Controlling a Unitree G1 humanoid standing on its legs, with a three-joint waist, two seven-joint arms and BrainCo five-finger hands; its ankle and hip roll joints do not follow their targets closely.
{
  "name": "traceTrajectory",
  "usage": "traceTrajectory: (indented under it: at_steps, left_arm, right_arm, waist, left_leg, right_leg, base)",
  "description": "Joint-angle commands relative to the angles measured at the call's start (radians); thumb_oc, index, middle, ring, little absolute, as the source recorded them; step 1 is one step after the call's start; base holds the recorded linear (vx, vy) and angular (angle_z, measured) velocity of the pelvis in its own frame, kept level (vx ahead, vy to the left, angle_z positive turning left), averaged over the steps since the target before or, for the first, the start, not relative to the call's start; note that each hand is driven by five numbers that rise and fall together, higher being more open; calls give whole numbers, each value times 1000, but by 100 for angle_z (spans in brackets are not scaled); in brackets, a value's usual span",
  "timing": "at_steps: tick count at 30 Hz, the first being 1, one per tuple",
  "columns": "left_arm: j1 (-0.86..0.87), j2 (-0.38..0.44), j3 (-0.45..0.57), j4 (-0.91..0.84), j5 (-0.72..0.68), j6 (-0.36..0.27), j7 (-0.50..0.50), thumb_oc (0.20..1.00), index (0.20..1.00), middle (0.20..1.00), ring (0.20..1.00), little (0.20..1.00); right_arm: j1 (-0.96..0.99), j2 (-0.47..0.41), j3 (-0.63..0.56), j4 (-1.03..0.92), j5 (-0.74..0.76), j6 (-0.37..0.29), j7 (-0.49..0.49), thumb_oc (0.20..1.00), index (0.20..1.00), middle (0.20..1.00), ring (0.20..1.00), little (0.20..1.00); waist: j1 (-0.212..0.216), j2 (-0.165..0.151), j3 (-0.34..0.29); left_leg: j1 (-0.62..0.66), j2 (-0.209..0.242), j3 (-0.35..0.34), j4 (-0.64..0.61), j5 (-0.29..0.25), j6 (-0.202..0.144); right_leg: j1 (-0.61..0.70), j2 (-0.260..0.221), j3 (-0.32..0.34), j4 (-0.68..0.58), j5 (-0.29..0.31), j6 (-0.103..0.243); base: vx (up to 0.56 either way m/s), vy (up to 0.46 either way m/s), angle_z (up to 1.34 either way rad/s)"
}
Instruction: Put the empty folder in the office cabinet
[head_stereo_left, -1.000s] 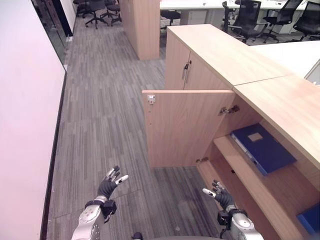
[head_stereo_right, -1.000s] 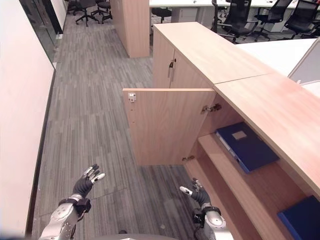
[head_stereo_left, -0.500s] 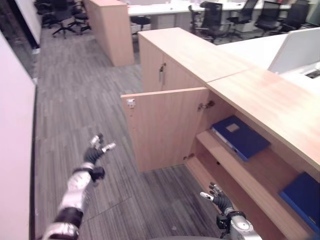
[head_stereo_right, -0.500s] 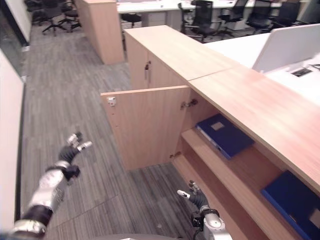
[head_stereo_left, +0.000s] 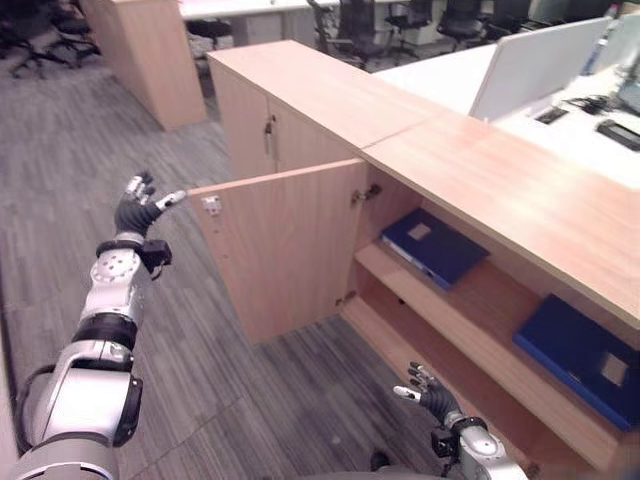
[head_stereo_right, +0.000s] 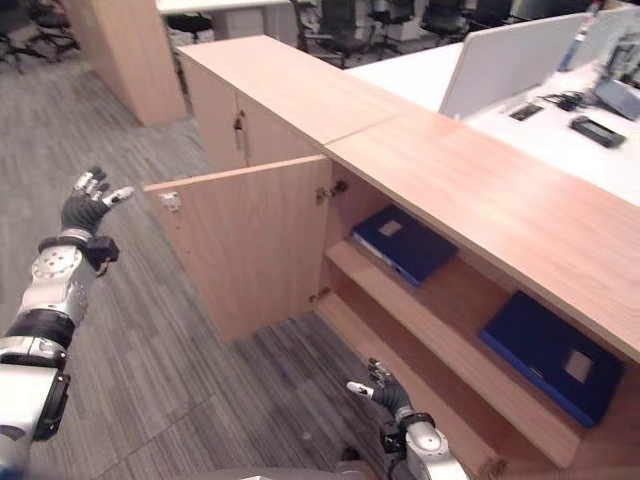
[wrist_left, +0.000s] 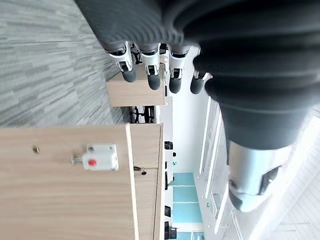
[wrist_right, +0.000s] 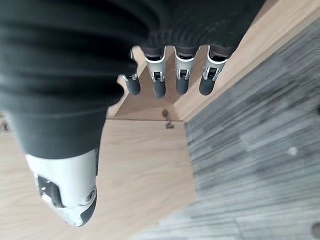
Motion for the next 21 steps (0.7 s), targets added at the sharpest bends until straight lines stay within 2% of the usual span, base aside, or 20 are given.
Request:
traceTrajectory:
  at_steps: [1,2,10,21]
  left_arm:
    - [-127,52,22,61,-46,-49,2,1000,1000,1000,1000,1000]
    - [-159,40,27,86,-63,-53,9,1000,1000,1000,1000,1000]
    - [-157,-27,28,102,-75,-51,7,1000,1000,1000,1000,1000]
    - [-149,-120,-34,111,2,-30,-9,1000,1000,1000,1000,1000]
  right_arm:
    - [-71,-12,25,-26,32,-46,-1,1000,1000,1000,1000,1000]
    - [-75,-8,27,-29,45,-52,-6,1000,1000,1000,1000,1000]
    - [-65,5,25,-41,52,-58,-11,1000,1000,1000,1000,1000]
    - [-81,5,39,-69,46,-57,-15,1000,1000,1000,1000,1000]
  waist:
    - [4,6,55]
    - [-9,-5,68]
    - [-26,-34,75]
    - [-33,-76,99]
  left_leg:
    - [40,-20,-79,14,-107,19]
    - [33,-19,-74,16,-108,20]
    - [39,-19,-67,19,-119,22]
    - [37,-11,-67,24,-123,24]
  right_leg:
    - [-79,8,-7,41,65,85]
    - [-95,10,3,42,66,85]
    - [-107,12,15,50,65,85]
    - [-118,24,29,55,68,85]
  base:
    - [-32,20,-31]
    - [-29,28,-27]
    - [6,4,-6]
    - [0,0,0]
